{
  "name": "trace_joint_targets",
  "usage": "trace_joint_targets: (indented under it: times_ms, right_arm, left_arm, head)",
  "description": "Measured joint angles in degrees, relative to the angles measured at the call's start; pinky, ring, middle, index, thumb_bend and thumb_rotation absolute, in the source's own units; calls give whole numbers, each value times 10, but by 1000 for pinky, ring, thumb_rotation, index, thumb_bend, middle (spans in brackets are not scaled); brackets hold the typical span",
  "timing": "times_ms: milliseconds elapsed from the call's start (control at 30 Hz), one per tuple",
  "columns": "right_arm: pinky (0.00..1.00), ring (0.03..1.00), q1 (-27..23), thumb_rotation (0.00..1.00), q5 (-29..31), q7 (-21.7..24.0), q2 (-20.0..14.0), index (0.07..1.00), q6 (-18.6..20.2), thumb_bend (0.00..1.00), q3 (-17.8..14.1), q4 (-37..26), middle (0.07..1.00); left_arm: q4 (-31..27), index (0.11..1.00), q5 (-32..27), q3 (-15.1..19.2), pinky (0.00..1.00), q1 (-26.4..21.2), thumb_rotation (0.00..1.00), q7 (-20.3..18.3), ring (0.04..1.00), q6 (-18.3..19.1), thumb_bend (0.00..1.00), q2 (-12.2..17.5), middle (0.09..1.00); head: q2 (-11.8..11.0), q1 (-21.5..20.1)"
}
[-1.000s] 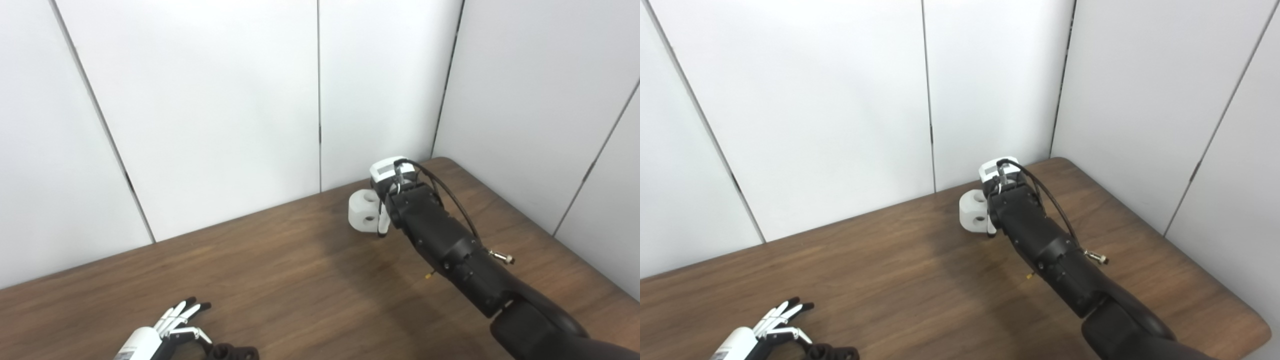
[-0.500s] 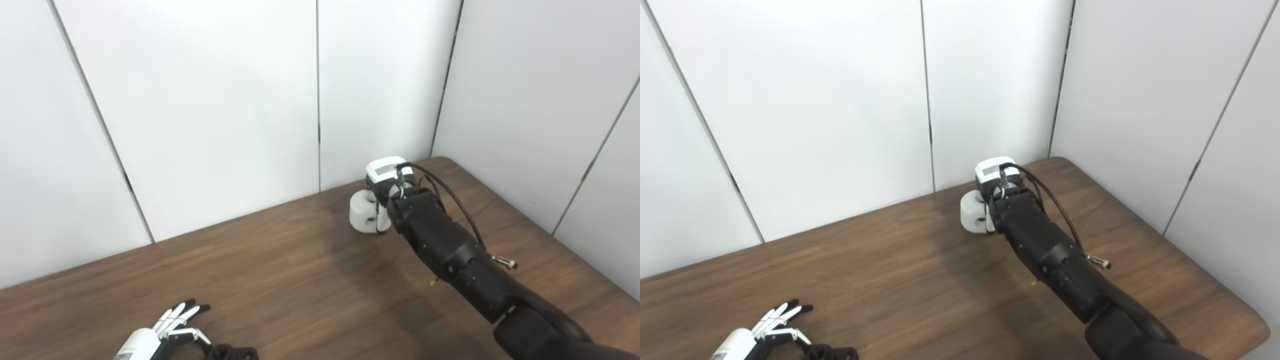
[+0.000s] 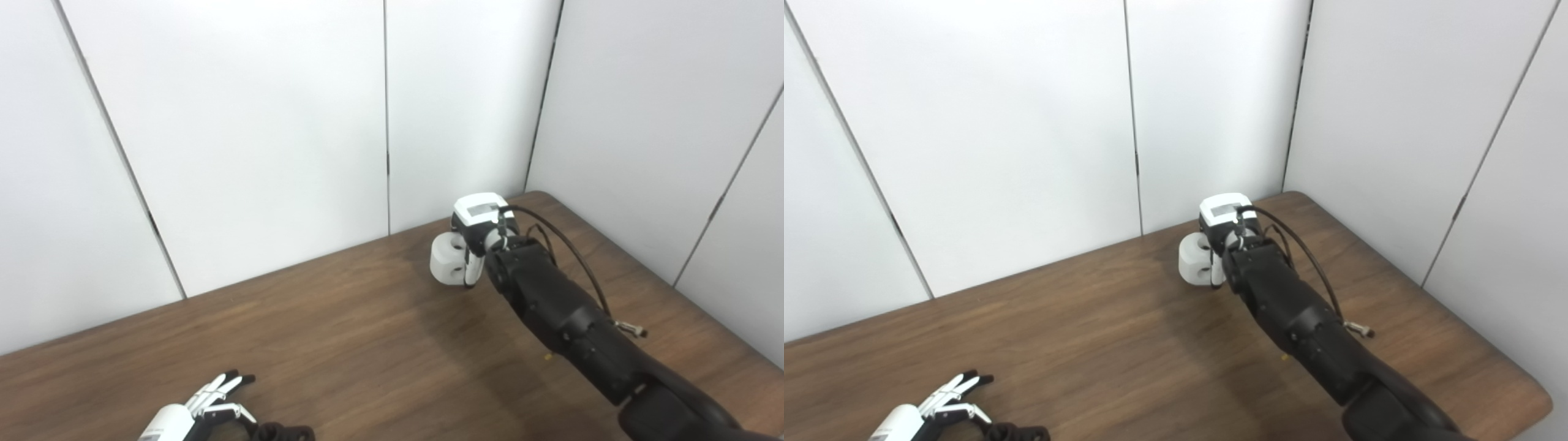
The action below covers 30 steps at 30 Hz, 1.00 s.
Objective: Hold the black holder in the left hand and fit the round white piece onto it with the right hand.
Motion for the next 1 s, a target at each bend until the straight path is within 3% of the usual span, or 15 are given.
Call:
trace_joint_targets:
  times_ms: [100, 133, 167, 200, 233, 300, 333, 500, 567, 700, 1000]
  right_arm:
    - [970, 838, 9, 142, 11, 1, -14, 483, -9, 525, 1, -31, 756]
    - [969, 835, 11, 142, 13, 3, -19, 483, -12, 525, 1, -41, 756]
    - [969, 834, 13, 142, 15, 4, -24, 484, -14, 525, 1, -50, 756]
    - [971, 832, 13, 141, 21, 6, -28, 483, -18, 525, 0, -61, 753]
    - [967, 830, 14, 141, 26, 9, -32, 483, -21, 525, 0, -75, 752]
    - [954, 822, 16, 141, 38, 10, -40, 483, -35, 525, 0, -99, 749]
    - [949, 819, 16, 141, 45, 10, -43, 482, -43, 526, 0, -113, 748]
    - [892, 797, 18, 144, 80, 21, -45, 481, -82, 526, -2, -157, 738]
    - [896, 796, 18, 144, 93, 31, -45, 481, -91, 526, -2, -180, 738]
    - [869, 781, 24, 141, 128, 42, -45, 481, -109, 526, -18, -214, 723]
    - [841, 797, 34, 144, 182, 80, -46, 481, -133, 526, -30, -299, 734]
  left_arm:
    - [-25, 487, 1, 0, 844, 6, 56, -8, 940, 27, 523, 0, 912]
    - [-35, 487, 7, 0, 825, 7, 56, -11, 933, 35, 523, 0, 908]
    - [-42, 488, 12, 0, 819, 8, 56, -13, 930, 42, 523, 0, 907]
    - [-48, 488, 17, -1, 828, 8, 57, -15, 937, 49, 524, -1, 912]
    - [-48, 488, 20, -1, 837, 8, 57, -16, 943, 51, 524, -2, 916]
    - [-48, 488, 26, -1, 858, 9, 60, -15, 954, 53, 524, -6, 926]
    - [-48, 488, 29, -1, 866, 8, 60, -15, 959, 56, 524, -9, 929]
    - [-42, 488, 34, -4, 907, 9, 65, -14, 987, 72, 524, -29, 949]
    - [-37, 488, 34, -4, 916, 6, 66, -13, 995, 75, 524, -35, 955]
    - [-35, 488, 34, -7, 930, 2, 68, -14, 997, 90, 523, -44, 959]
    - [-32, 486, 35, -13, 940, -7, 67, -14, 1000, 117, 524, -59, 964]
  head:
    - [11, 46]
    - [13, 78]
    - [13, 78]
    - [13, 78]
    - [19, 118]
    - [22, 145]
    - [29, 183]
    - [47, 241]
    - [48, 241]
    - [83, 267]
    - [101, 270]
